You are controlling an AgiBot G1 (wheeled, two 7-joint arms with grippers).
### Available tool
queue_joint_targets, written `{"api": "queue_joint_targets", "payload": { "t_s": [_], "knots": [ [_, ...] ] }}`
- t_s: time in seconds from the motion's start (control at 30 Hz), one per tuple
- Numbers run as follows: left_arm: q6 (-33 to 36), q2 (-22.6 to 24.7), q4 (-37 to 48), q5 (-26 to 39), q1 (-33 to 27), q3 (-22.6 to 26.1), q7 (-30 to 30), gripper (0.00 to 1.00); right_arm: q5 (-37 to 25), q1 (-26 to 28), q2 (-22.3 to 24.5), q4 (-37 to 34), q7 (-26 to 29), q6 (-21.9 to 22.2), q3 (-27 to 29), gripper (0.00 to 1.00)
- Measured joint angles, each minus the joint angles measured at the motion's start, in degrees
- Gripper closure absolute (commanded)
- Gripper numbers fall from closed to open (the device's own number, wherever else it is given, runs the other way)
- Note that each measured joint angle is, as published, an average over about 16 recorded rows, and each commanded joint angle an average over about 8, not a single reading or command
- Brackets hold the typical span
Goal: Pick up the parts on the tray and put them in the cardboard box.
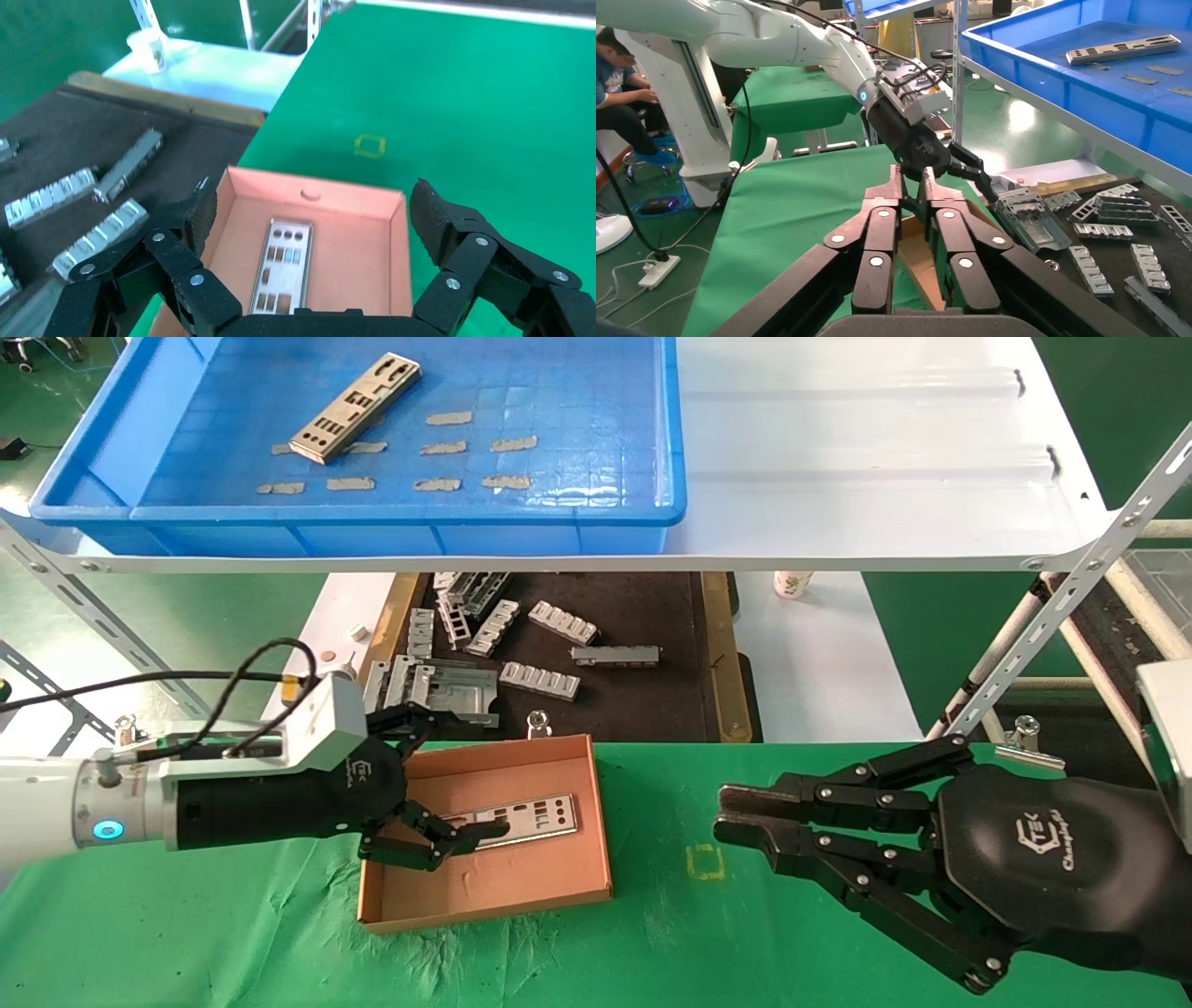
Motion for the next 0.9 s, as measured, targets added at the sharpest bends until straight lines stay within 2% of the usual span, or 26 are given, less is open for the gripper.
{"api": "queue_joint_targets", "payload": {
  "t_s": [0.9],
  "knots": [
    [1.9, -10.2, -29.0, -10.0, 12.1, -13.1, -17.7, 0.00, 0.0, 0.0, 0.0, 0.0, 0.0, 0.0, 0.0, 0.00]
  ]
}}
